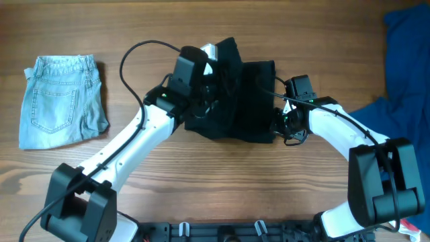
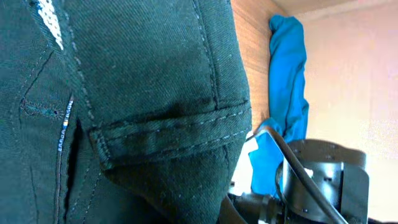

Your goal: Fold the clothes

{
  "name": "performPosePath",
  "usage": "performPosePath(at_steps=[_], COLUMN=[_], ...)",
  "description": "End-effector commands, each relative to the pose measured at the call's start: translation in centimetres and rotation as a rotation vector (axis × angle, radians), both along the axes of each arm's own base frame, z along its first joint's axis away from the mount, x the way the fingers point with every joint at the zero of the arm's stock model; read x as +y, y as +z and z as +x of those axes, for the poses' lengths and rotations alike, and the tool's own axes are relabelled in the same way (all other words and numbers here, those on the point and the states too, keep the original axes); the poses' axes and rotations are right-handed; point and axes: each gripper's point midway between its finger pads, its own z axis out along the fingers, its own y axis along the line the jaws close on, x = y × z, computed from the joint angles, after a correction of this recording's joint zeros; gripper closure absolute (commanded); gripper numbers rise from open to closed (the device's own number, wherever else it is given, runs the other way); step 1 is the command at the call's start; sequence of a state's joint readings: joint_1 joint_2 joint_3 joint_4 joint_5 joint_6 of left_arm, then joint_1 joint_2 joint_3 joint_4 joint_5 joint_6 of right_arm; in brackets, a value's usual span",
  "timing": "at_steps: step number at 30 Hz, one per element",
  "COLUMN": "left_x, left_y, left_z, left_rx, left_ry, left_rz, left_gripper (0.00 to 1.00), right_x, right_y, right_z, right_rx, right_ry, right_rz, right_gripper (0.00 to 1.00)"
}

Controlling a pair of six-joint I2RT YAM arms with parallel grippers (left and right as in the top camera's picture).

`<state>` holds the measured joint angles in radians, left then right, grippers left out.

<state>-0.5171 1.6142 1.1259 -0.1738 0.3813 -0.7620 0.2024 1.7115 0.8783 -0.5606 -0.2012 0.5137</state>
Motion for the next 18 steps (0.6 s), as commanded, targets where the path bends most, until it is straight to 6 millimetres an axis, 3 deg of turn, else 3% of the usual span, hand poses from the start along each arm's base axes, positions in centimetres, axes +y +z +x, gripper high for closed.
performPosePath(at_steps=[1, 9, 12, 14, 15, 18], left_x=[-2.3, -3.5, -3.6, -3.9, -4.0, -4.1], left_y=[1.4, 1.8, 2.0, 2.3, 2.5, 3.1], left_z=[-0.6, -0.9, -0.8, -0.9, -0.8, -0.5], left_rx=[-0.035, -0.074, -0.081, -0.087, -0.095, -0.119], left_ry=[-0.045, -0.048, -0.047, -0.053, -0.054, -0.055], left_rz=[-0.031, -0.026, -0.034, -0.045, -0.050, -0.067], left_gripper=[0.92, 0.86, 0.74, 0.46, 0.37, 0.32], right_x=[0.1, 0.1, 0.1, 0.1, 0.1, 0.1], right_y=[-1.2, -1.2, -1.2, -1.2, -1.2, -1.2], right_z=[-1.0, -1.0, -1.0, -1.0, -1.0, -1.0], right_rx=[0.038, 0.039, 0.039, 0.038, 0.039, 0.039], right_ry=[0.021, 0.021, 0.021, 0.021, 0.021, 0.021], right_rz=[-0.008, -0.008, -0.008, -0.008, -0.008, -0.008], right_gripper=[0.90, 0.90, 0.91, 0.90, 0.90, 0.90])
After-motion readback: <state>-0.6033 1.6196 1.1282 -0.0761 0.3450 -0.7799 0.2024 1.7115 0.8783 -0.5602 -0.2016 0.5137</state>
